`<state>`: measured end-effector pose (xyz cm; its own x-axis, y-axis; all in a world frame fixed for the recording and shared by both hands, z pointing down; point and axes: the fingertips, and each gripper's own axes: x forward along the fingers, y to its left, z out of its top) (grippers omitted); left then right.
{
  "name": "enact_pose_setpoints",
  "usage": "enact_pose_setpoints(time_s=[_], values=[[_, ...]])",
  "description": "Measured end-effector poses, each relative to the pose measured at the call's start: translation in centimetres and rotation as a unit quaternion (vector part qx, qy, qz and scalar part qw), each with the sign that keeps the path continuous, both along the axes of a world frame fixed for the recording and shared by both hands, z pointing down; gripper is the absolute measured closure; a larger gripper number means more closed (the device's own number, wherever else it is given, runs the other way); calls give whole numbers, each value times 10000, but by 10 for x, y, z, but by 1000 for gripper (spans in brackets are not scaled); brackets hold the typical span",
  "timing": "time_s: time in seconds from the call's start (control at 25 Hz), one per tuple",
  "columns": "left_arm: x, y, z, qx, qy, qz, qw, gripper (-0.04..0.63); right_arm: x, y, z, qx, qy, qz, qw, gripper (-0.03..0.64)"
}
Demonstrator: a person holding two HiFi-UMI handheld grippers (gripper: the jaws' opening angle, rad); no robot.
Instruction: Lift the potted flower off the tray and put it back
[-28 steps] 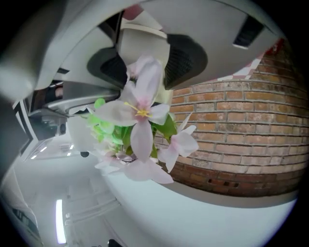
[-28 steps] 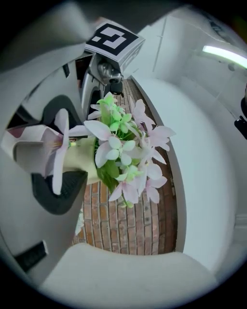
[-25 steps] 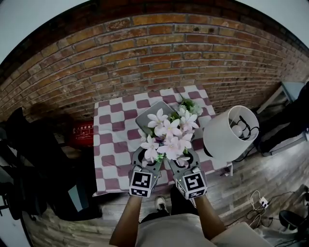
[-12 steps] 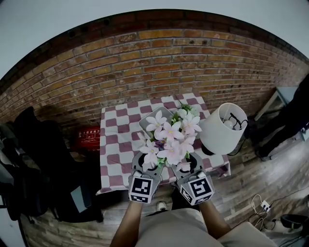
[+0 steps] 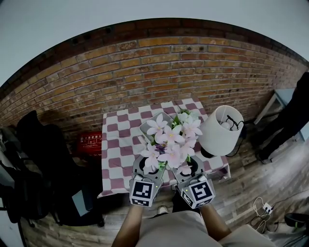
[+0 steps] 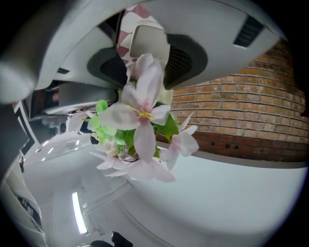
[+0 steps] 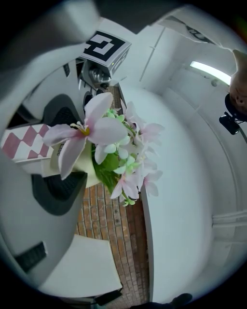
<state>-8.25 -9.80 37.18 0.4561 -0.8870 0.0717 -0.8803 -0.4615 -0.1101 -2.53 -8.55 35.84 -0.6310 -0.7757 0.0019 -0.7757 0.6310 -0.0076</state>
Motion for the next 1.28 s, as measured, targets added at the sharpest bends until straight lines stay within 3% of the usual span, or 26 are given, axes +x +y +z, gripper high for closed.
enact_pose_setpoints(time_s=[0.6,0.84,1.28], values=[[3,-28,26,-65,-267,62,9996,331,2,-26,27,-92,114,27,9999,390],[-1,-54,50,-185,-318,64,9993,333,-4,-51,52,-44,434,-12,9990,387],[-3,-103,119,-584,-339,70,9977,337,-9,-98,120,-669,584,-62,9960,394]])
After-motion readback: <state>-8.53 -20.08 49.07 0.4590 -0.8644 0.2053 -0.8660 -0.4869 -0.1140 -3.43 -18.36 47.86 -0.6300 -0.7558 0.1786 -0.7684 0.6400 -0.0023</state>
